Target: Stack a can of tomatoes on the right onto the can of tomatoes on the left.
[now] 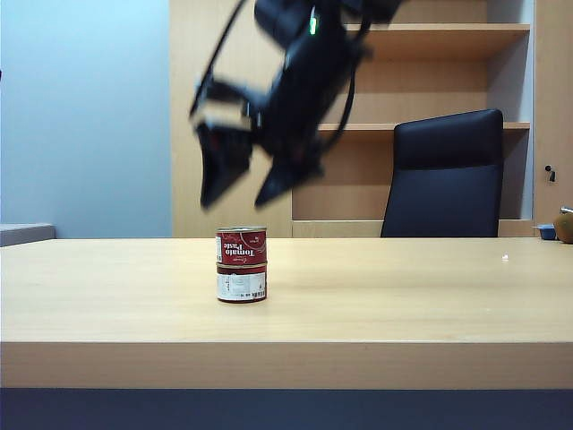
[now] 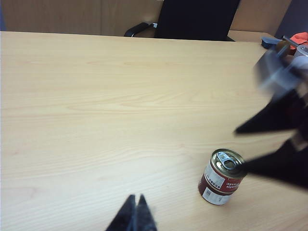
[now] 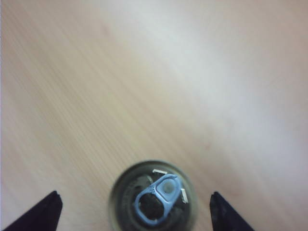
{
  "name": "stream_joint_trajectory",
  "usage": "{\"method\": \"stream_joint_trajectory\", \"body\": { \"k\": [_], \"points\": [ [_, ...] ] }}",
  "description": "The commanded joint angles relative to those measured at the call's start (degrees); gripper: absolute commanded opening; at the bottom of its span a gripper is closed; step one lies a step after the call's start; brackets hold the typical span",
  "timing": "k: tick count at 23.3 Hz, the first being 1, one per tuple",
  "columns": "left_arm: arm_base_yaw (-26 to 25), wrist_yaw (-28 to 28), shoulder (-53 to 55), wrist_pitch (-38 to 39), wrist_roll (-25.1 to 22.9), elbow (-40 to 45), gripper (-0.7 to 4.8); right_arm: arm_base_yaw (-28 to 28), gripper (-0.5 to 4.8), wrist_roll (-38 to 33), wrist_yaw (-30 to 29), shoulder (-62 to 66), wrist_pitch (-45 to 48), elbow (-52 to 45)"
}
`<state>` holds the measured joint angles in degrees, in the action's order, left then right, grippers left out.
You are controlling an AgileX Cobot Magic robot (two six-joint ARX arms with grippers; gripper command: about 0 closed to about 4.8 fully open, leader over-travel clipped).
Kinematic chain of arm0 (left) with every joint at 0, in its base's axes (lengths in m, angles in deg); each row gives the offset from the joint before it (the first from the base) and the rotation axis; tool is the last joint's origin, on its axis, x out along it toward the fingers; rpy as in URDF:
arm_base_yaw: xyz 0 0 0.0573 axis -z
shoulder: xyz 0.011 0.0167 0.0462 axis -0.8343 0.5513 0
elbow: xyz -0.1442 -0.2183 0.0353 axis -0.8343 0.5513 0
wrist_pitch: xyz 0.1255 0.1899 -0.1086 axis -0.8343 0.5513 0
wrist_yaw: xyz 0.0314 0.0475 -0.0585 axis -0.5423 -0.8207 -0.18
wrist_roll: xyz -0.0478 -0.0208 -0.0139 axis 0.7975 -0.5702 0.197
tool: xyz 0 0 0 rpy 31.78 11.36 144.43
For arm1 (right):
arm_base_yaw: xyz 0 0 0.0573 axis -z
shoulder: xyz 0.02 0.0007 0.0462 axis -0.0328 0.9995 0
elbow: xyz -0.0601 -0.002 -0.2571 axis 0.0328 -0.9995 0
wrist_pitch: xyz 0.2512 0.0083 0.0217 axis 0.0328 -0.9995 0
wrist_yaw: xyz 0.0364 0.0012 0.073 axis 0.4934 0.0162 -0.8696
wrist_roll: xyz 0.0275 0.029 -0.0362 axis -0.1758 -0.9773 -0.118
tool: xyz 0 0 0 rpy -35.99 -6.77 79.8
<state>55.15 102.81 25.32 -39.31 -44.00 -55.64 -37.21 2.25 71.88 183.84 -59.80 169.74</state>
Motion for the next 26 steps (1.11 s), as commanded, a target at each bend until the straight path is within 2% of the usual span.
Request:
{"method": "stream_joint_trajectory", "body": {
  "k": [1,2,3,8,11,14,18,22,26],
  "points": [
    [-0.02,-0.26,-0.09,-1.18,-0.22,-0.22,-0.05,-1.75,1.83,1.62,3.08,-9.68,-2.78,0.24],
    [-0.02,-1.73,-0.09,-1.18,-0.11,-0.22,-0.05,-1.9,0.33,3.56,3.06,-12.81,-4.83,0.0],
    [-0.02,-2.93,-0.22,-1.14,0.09,-0.22,-0.05,-1.86,-0.06,4.15,3.1,-17.2,-5.03,-2.03],
    [-0.07,-9.38,-5.55,-1.22,-0.52,-0.02,-0.05,-1.27,-0.06,-2.67,6.51,-36.48,15.02,-22.86],
    [-0.07,-13.46,-9.6,-1.81,-0.9,0.72,-0.05,-1.33,-0.06,-5.33,12.37,-47.69,27.32,-35.15],
    [-0.07,-17.22,-13.2,-5.09,-1.75,3.04,-0.05,-1.33,-0.06,-5.99,17.0,-56.33,34.42,-43.19],
    [-0.09,-17.33,-16.37,-7.13,-1.75,6.1,-0.05,-1.22,-0.05,-6.08,21.57,-65.61,37.03,-48.48],
    [-0.07,-16.46,-20.52,-7.13,-1.75,9.03,-0.05,-1.25,-0.05,-6.16,23.82,-75.6,33.0,-48.87],
    [-0.37,-18.4,-25.35,-7.02,-1.95,11.72,-0.05,-1.25,-0.05,-6.14,28.85,-83.6,29.27,-48.87]
  ]
}}
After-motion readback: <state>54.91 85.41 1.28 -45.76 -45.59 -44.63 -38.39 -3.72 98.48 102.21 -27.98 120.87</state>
